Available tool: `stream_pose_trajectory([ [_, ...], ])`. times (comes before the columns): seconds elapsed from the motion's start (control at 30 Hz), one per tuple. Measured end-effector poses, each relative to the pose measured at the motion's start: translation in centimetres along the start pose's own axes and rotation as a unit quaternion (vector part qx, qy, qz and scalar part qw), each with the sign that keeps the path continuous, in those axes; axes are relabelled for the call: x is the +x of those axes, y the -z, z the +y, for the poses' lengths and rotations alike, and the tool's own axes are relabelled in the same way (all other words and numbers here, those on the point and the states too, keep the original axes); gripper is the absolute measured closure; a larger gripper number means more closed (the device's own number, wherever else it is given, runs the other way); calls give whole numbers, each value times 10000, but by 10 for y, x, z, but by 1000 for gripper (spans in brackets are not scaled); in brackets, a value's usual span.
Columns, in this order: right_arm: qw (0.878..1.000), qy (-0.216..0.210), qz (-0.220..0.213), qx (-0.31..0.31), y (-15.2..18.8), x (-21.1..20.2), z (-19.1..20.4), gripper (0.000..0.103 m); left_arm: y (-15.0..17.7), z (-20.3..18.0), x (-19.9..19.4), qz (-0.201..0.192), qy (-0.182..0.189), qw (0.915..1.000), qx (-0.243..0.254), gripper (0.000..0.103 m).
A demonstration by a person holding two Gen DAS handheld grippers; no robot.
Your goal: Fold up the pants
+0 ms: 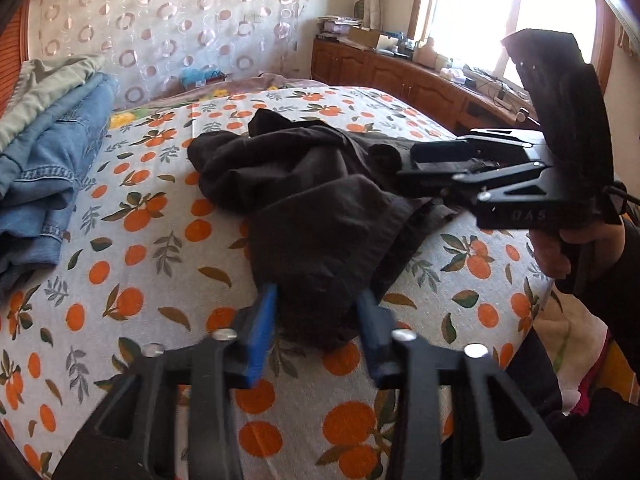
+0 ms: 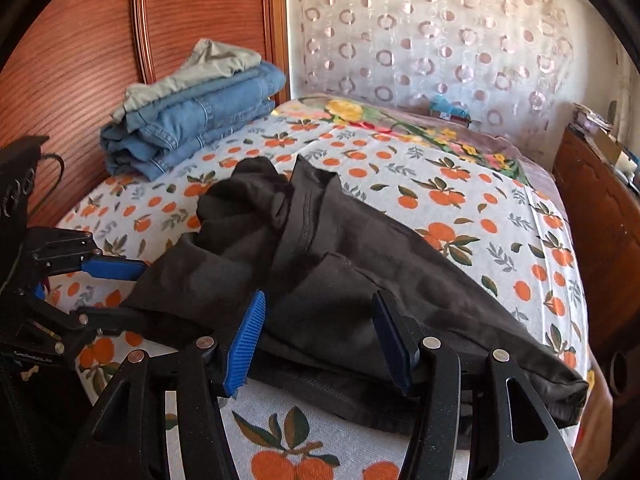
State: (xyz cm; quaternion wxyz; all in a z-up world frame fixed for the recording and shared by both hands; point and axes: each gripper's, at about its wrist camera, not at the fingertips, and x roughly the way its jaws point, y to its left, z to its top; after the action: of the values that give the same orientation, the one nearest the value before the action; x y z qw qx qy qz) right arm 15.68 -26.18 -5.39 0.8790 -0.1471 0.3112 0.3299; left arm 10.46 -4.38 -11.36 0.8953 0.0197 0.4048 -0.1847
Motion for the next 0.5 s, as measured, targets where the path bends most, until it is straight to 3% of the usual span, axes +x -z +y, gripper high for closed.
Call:
stream_pose_trajectory([
  [0.07, 9999, -79, 48, -62, 0, 5, 1, 46, 1, 0, 3, 47, 90, 9999, 14, 93],
  [0.13, 9997, 29, 186, -164, 0, 12, 1, 46, 2, 1, 1, 14, 70, 10000, 7, 95],
  [0.17, 9995, 99, 216, -186, 0, 14, 0, 58, 3, 2, -2, -31, 51, 10000, 2, 96],
  [0.2, 9996, 123, 189, -183, 0, 14, -4, 84, 3, 3, -8, -102, 38, 9999, -21, 96],
  [0.23, 9996, 164, 141, -177, -5, 16, -5, 95, 3, 4, -13, -177, 42, 9998, -37, 97],
  [0.5, 9908, 1080, -763, 281, -48, -24, -53, 98, -9, 20, -80, -920, -123, 9956, -112, 97],
])
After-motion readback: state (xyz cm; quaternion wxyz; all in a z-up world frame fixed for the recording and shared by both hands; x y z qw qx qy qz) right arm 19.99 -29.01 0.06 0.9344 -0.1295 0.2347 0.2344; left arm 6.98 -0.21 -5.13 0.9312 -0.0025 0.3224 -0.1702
